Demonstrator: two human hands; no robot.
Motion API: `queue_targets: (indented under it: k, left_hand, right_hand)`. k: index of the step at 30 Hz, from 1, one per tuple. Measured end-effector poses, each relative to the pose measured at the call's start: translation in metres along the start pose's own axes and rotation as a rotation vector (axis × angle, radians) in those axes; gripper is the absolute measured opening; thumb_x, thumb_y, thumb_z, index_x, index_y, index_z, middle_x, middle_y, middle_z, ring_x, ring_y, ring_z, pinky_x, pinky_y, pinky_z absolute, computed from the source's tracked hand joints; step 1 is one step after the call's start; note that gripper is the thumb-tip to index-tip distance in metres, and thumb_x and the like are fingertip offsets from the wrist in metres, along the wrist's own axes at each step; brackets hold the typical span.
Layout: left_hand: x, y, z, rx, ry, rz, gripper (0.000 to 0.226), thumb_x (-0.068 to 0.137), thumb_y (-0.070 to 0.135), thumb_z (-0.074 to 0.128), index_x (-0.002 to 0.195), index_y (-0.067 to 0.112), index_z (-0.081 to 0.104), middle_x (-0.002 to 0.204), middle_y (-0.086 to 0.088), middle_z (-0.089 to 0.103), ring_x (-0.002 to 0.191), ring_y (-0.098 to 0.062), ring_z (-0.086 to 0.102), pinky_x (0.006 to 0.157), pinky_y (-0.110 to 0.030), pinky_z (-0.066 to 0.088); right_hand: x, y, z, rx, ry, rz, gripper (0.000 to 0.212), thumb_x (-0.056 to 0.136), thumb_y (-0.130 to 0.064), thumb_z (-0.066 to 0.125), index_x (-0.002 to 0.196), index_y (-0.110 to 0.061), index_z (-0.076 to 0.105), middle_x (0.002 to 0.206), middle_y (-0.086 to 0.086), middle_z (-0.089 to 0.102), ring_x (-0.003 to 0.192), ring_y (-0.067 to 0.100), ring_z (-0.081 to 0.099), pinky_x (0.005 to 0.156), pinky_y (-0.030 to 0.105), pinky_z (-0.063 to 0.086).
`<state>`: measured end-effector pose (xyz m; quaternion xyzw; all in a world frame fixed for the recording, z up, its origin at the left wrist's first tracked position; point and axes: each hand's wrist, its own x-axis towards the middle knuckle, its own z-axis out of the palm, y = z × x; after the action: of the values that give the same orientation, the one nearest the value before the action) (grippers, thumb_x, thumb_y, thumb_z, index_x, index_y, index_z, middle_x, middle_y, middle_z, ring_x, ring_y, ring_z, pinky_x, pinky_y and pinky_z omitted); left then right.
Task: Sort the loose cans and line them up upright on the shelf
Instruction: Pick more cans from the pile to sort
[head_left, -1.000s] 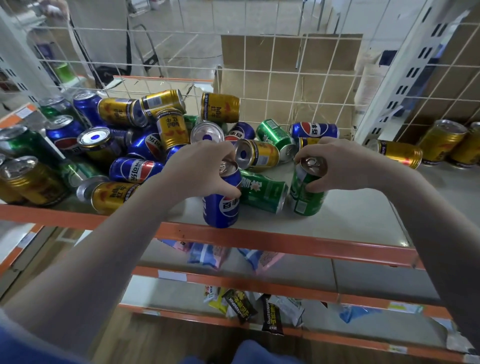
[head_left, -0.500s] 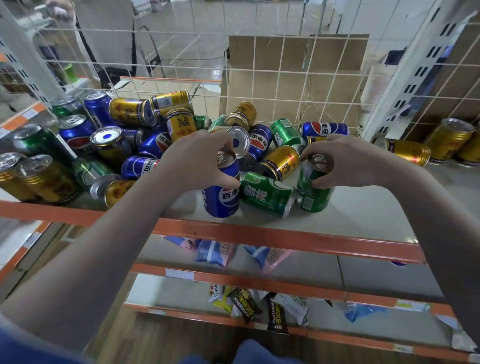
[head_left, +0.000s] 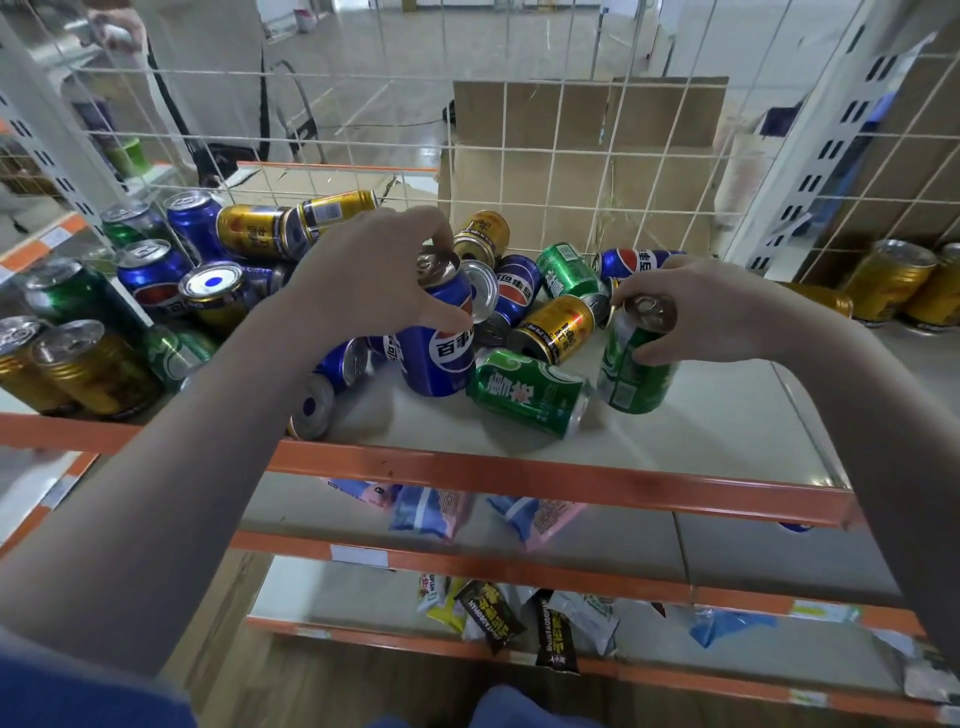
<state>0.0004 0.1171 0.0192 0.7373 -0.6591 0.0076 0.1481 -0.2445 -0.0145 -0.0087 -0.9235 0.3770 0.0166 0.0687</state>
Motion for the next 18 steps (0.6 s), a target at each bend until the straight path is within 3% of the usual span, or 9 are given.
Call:
queue_targets:
  k: [5,13,18]
  left_hand:
    - [0.009,0.006,-0.007,-0.042,0.027,0.031,0.059,0.066,0.047,0.079,0.113,0.022,0.055,0.105,0.003,0.057,0.09,-0.016,0.045,0.075,-0.03,0.035]
    - [0.028,0.029,-0.015,-0.061,0.013,0.146,0.058,0.064,0.044,0.079,0.112,0.02,0.057,0.115,0.0,0.061,0.103,-0.022,0.054,0.086,-0.037,0.045]
    - [0.04,0.067,-0.007,-0.056,0.023,0.159,0.054,0.066,0.04,0.079,0.111,0.02,0.057,0.113,0.001,0.061,0.093,-0.015,0.047,0.074,-0.029,0.035]
  right_hand:
    - [-0.006,0.002,-0.002,0.011,0.031,0.045,0.058,0.076,-0.034,0.071,0.128,-0.032,0.048,0.11,0.002,0.047,0.096,0.021,0.047,0.079,0.035,0.049]
    - [-0.021,0.005,-0.002,0.057,0.058,0.162,0.06,0.076,-0.033,0.072,0.13,-0.028,0.048,0.118,0.007,0.051,0.102,0.026,0.05,0.08,0.035,0.052]
    - [-0.043,0.033,-0.005,0.107,0.093,0.181,0.055,0.075,-0.03,0.073,0.125,-0.027,0.051,0.114,0.004,0.052,0.097,0.021,0.049,0.077,0.033,0.05]
